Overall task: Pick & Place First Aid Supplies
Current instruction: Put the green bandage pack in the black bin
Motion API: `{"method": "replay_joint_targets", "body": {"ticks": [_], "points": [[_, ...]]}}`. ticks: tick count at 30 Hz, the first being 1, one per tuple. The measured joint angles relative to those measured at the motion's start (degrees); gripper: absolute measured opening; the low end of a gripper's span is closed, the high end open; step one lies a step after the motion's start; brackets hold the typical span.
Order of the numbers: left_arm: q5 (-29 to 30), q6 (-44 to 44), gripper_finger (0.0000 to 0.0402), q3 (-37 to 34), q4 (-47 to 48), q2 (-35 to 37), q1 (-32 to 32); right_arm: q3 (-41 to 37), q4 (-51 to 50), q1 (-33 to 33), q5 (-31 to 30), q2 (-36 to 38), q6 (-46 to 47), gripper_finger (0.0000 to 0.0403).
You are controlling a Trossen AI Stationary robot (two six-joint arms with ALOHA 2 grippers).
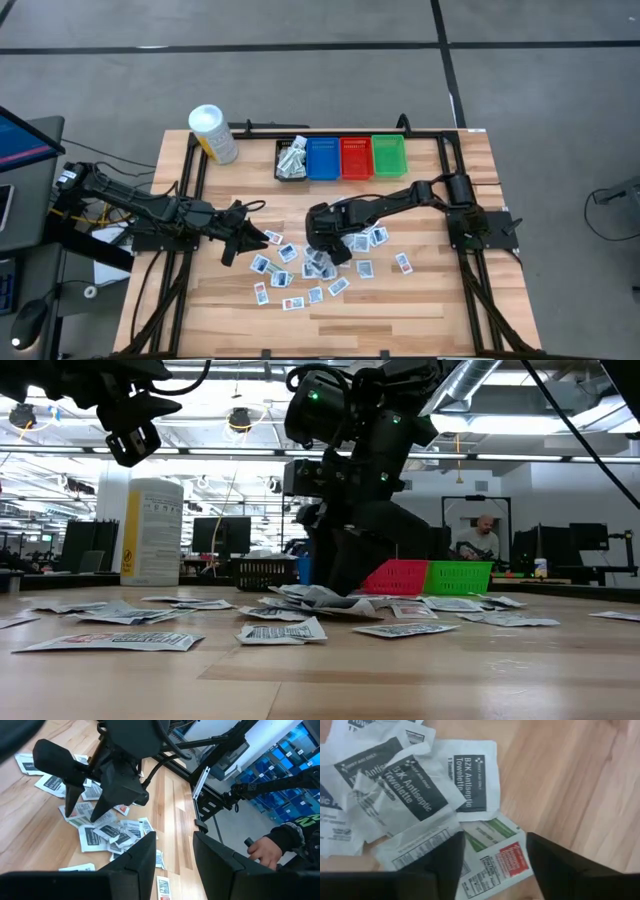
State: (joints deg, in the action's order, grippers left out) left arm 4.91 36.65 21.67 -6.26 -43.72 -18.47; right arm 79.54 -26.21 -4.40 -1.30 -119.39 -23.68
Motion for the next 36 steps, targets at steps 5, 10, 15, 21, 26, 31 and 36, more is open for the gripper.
{"method": "replay_joint_targets", "body": {"ticks": [5, 10, 15, 21, 26, 31, 36], "points": [[0.0, 0.19, 0.0131, 0.0, -0.02, 0.0, 0.01, -0.66, 1.28, 0.59, 6.06, -0.02, -4.13, 0.0236], [0.0, 0.26, 0.0131, 0.0, -0.02, 0.0, -0.01, -3.17, 2.8, 1.86, 11.17, 0.19, -0.54, 0.0221], [0.0, 0.19, 0.0131, 0.0, -0.02, 0.0, -0.01, -5.35, 3.36, 2.59, 10.93, 0.36, 3.84, 0.0198], [0.0, 0.08, 0.0131, 0.0, 0.07, 0.0, -0.01, -5.71, 3.59, 3.21, 10.4, 0.31, 10.49, 0.0168], [0.0, 0.07, 0.0131, 0.0, 0.22, 0.0, 0.01, -5.74, 4.21, 4.06, 10.47, 0.26, 17.8, 0.0142], [-0.02, 0.07, 0.0131, 0.0, 0.22, 0.0, 0.01, -5.88, 4.97, 3.7, 9.65, 0.26, 19.1, 0.0117], [-0.02, 0.08, 0.0131, 0.0, 0.22, 0.0, 0.01, -5.98, 5.56, 1.49, 3.61, 0.2, 16.54, 0.0116]]}}
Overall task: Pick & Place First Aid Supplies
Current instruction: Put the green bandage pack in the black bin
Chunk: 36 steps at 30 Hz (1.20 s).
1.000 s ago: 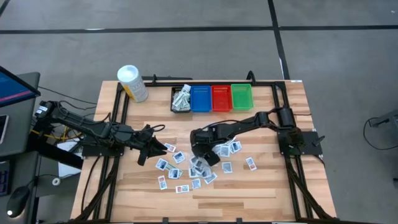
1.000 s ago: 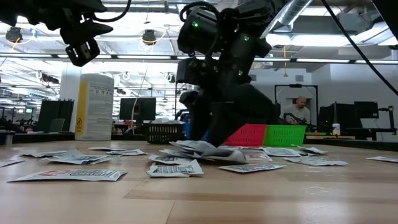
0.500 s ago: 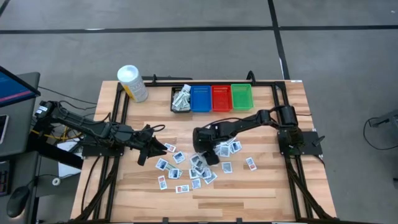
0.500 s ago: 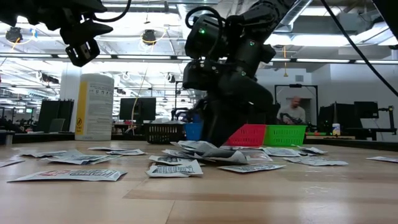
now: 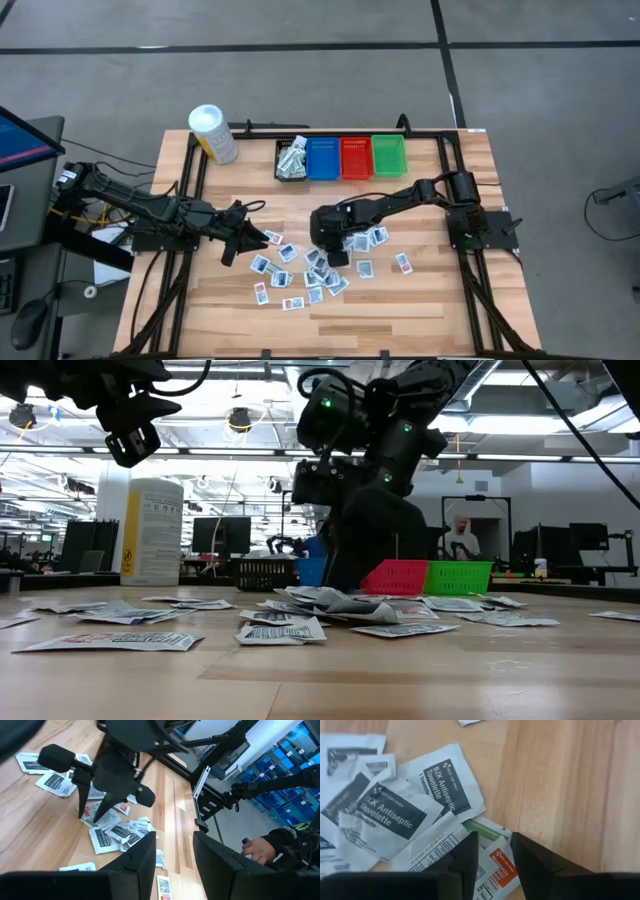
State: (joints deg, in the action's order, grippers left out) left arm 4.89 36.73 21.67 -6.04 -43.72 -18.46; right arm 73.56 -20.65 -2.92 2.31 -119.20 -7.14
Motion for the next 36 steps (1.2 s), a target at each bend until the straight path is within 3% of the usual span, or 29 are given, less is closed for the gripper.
{"method": "replay_joint_targets", "body": {"ticks": [4, 15, 19, 23, 28, 36], "points": [[0.0, -0.02, 0.0131, 0.0, 0.0, 0.0, 0.0, 0.0, 0.32, -1.69, -3.18, 0.0, -2.94, 0.0136], [-0.02, -0.44, 0.0131, 0.0, 0.02, 0.0, 0.0, 2.19, -0.14, -2.26, -2.8, 0.12, -3.15, 0.0225], [-0.02, -0.45, 0.0131, 0.0, 0.02, 0.0, -0.02, 2.78, 1.42, -2.24, -2.73, -0.17, -3.39, 0.0229], [-0.01, -0.45, 0.0131, 0.0, 0.02, 0.0, -0.01, 2.85, 1.19, -1.79, -1.4, -0.45, -3.5, 0.0198], [-0.01, -0.44, 0.0131, 0.0, 0.02, 0.02, -0.02, 3.23, 0.88, -1.29, 3.37, -4.22, -3.48, 0.0132], [-0.34, -0.26, 0.0131, 0.0, 0.04, 0.02, -0.75, 3.58, 2.08, -2.34, 2.55, -6.39, 2.09, 0.0018]]}}
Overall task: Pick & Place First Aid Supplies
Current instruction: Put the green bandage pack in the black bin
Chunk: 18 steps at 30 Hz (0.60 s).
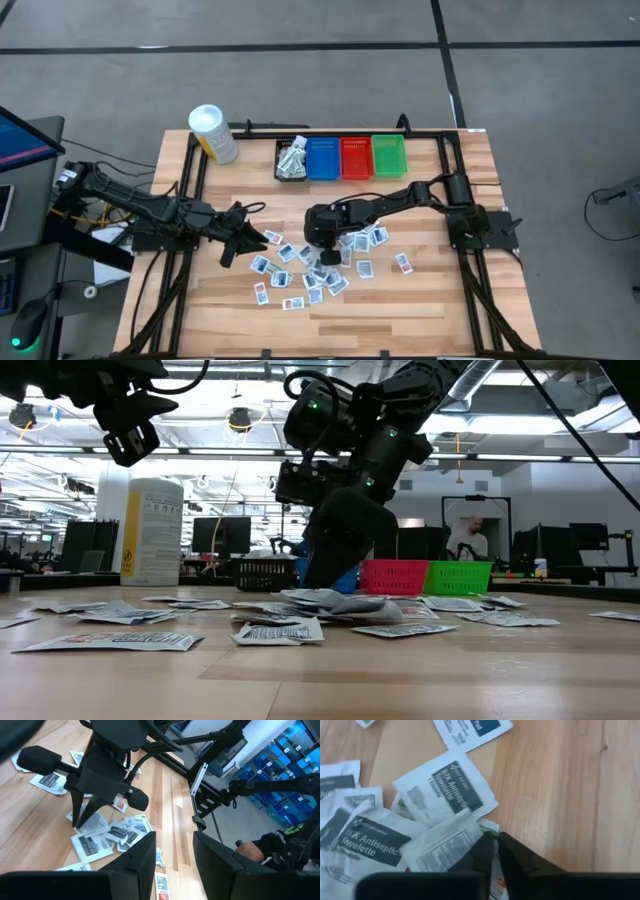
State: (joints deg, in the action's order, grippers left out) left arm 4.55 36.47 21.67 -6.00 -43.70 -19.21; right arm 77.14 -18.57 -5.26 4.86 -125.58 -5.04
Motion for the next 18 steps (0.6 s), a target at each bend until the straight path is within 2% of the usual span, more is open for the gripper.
{"method": "replay_joint_targets", "body": {"ticks": [2, 5, 10, 13, 18], "points": [[0.01, -0.01, 0.0131, 0.0, 0.0, 0.0, -0.23, 0.0, 0.25, 0.13, 0.15, -0.06, 0.42, 0.0006], [0.03, -0.01, 0.0131, 0.0, 0.0, 0.0, -0.25, -0.06, 0.25, 0.8, 0.03, 0.6, 0.48, 0.0011], [0.13, -0.02, 0.0131, -0.01, 0.0, 0.0, -0.25, -0.69, -1.33, 2.2, -1.48, 5.66, 0.61, 0.0002], [0.14, -0.02, 0.0131, -0.02, 0.02, 0.0, -0.25, -1.45, -4.41, 2.83, -5.52, 9.41, 1.14, 0.0005], [0.14, -0.02, 0.0131, -0.04, 0.06, -0.25, -0.25, -0.79, -3.41, 3.23, -12.38, 16.66, 0.76, 0.0001]]}}
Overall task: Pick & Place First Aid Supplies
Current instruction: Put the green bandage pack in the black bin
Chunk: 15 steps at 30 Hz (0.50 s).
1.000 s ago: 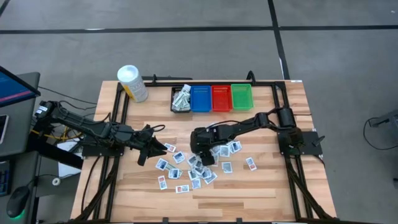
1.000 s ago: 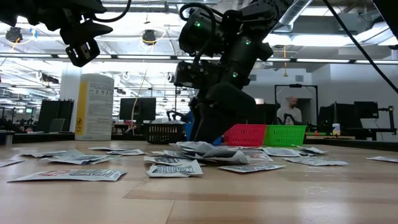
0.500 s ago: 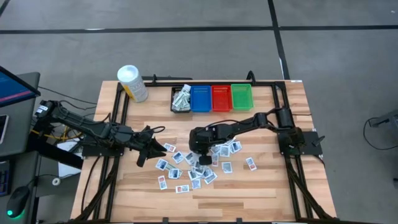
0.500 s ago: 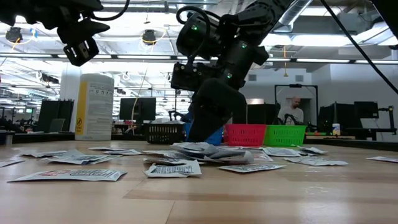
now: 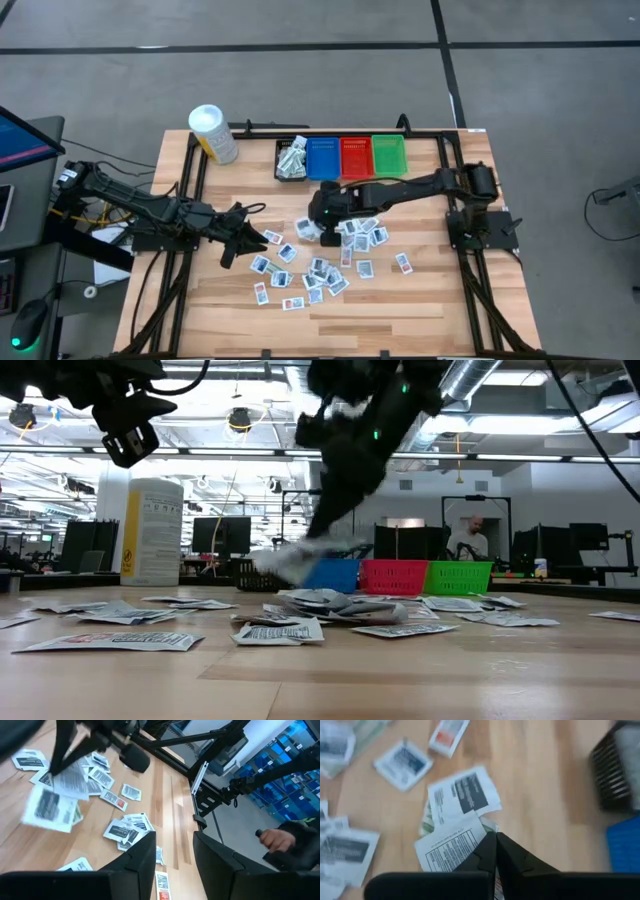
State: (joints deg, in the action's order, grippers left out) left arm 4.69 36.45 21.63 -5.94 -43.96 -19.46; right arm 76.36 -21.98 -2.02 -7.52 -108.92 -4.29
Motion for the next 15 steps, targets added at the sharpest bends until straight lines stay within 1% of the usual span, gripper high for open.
{"method": "replay_joint_targets", "body": {"ticks": [6, 8, 9, 12, 13, 15], "points": [[0.0, 0.02, 0.0131, -0.02, -0.08, -1.31, 0.0, -0.03, -0.32, 0.11, -0.36, 4.44, -0.15, 0.0002], [0.0, 0.02, 0.0131, 0.0, -0.09, -1.91, 0.0, 0.07, -0.26, 0.16, -0.57, 4.84, -0.58, 0.0001], [0.0, 0.02, 0.0131, 0.0, -0.1, -2.2, 0.0, 0.06, -0.48, 0.17, -1.08, 4.73, -0.96, 0.0001], [0.0, 0.27, 0.0131, -0.01, -0.11, -2.9, 0.0, -0.04, -2.19, -0.26, -5.04, 4.6, -1.35, 0.0001], [0.0, 0.34, 0.0131, -0.02, -0.31, -3.02, 0.0, -0.02, -1.39, -0.28, -4.77, 4.53, -1.21, 0.0001], [0.0, 0.42, 0.0131, 0.0, -0.41, -3.07, 0.0, 0.07, -1.02, -0.67, -2.34, 4.51, -2.16, 0.0001]]}}
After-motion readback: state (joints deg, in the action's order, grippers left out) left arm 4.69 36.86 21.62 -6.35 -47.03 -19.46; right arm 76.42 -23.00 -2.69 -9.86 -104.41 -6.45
